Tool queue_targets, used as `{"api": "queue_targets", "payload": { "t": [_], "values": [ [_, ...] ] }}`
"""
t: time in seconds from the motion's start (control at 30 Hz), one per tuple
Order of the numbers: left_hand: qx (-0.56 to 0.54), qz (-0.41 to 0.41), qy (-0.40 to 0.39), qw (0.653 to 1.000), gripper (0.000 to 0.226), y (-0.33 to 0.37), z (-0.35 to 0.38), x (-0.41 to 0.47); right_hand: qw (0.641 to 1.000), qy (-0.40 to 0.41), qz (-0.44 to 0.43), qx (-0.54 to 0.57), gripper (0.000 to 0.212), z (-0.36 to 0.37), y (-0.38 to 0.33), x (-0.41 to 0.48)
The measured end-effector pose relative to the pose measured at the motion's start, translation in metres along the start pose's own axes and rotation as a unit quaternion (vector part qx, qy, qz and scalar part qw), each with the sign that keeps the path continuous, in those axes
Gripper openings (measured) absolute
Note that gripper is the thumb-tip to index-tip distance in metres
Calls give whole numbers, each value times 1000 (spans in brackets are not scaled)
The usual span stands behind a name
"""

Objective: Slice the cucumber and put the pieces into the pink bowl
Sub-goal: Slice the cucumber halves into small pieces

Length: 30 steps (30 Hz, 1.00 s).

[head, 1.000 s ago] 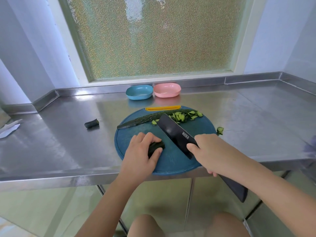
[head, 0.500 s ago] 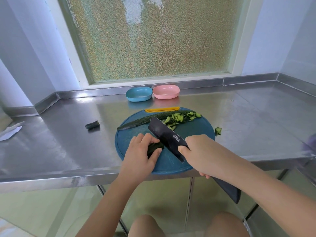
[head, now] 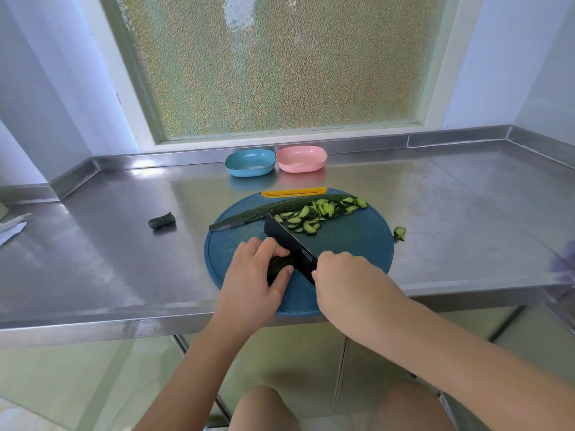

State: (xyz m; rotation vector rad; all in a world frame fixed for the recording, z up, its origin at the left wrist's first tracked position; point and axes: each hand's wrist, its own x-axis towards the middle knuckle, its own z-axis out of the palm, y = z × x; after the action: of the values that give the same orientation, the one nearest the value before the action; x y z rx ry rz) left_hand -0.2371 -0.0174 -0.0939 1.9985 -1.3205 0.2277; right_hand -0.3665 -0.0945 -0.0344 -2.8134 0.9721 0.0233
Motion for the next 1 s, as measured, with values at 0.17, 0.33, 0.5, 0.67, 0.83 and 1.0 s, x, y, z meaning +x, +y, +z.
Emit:
{"api": "queue_targets", "payload": {
  "t": [0.17, 0.33, 0.5, 0.67, 0.83, 1.0],
  "values": [
    [-11, -7, 2, 1000, 16, 0, -1, -2, 1000, -2, 4, 23, 22, 0, 9, 6],
    [-12, -13, 0, 1000, 15, 0, -1, -2, 999, -13, 7, 48, 35, -10, 22, -3],
    [-18, -8, 0, 1000, 14, 0, -1, -2, 997, 11, 4, 72, 37, -13, 21, -7],
    [-15, -11, 3, 1000, 14, 1, -1, -3, 998, 5, -10, 60, 37, -15, 17, -7],
    [-14, -1, -3, 1000, 12, 1, -2, -2, 997, 2, -14, 73, 27, -14, 19, -9],
    [-14, -4, -2, 1000, 13, 1, -2, -2, 997, 2, -24, 76, 24, -16, 19, -11]
  ]
}}
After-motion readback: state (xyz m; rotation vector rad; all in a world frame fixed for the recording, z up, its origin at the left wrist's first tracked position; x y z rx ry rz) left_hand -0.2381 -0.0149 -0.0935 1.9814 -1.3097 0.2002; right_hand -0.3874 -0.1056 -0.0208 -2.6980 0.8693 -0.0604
